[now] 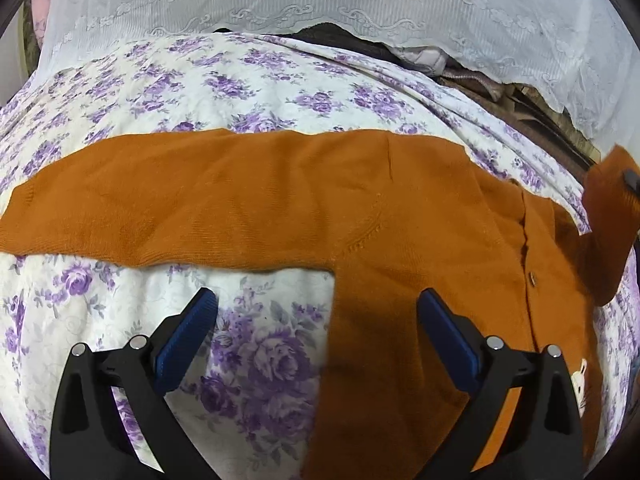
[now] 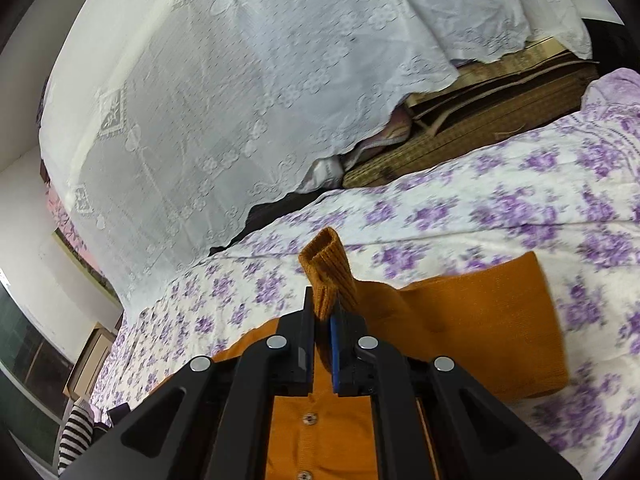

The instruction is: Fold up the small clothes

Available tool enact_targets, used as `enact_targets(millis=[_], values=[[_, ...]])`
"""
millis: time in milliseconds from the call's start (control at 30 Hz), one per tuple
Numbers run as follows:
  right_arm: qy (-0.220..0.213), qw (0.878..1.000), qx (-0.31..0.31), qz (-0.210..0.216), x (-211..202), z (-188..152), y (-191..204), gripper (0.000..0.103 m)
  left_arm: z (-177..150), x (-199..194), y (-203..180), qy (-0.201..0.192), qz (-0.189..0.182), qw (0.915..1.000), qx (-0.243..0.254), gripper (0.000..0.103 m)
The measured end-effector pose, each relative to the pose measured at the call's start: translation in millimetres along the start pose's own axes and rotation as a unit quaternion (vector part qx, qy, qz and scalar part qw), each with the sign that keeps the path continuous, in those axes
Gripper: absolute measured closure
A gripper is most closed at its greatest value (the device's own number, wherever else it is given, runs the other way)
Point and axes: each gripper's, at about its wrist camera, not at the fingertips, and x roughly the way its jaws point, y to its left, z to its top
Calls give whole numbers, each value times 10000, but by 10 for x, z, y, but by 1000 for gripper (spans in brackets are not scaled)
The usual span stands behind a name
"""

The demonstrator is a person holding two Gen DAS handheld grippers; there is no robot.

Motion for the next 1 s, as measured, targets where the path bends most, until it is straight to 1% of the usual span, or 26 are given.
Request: enact_targets(millis=[133,367,467,633,700,733,800,867,933,1000], values=[[116,9999,-77,76,141,-72,166,97,14,26,28,30,-79,9999,-69,5],[393,9986,-272,212,455,-243,473,97,6,41,-6,20,-32,10000,-12,5],[548,9976,-368,204,614,-348,567,97,11,51,0,27,-43,10000,-17,5],[825,9954,-474,140,847,-527,603,97,14,63,1,34,-34,10000,-2,5],[1036,9932,-529,66,969,-615,588,97,15,71,-4,39,-27,10000,7,5],[1145,9921,-520,30,1025,-652,569,96,15,73,-5,40,-23,10000,8,5],[1587,9860,-503,-42,1213,-765,511,93,14,74,-7,42,-22,10000,5,5],[1825,9821,-468,-70,1311,-848,457,92,13,78,-9,46,-29,10000,-5,5],[1796,9829,-397,12,1272,-837,440,90,13,79,-7,48,-34,10000,-11,5],[1722,9842,-350,232,1129,-767,462,88,14,82,-6,50,-43,10000,-15,5]])
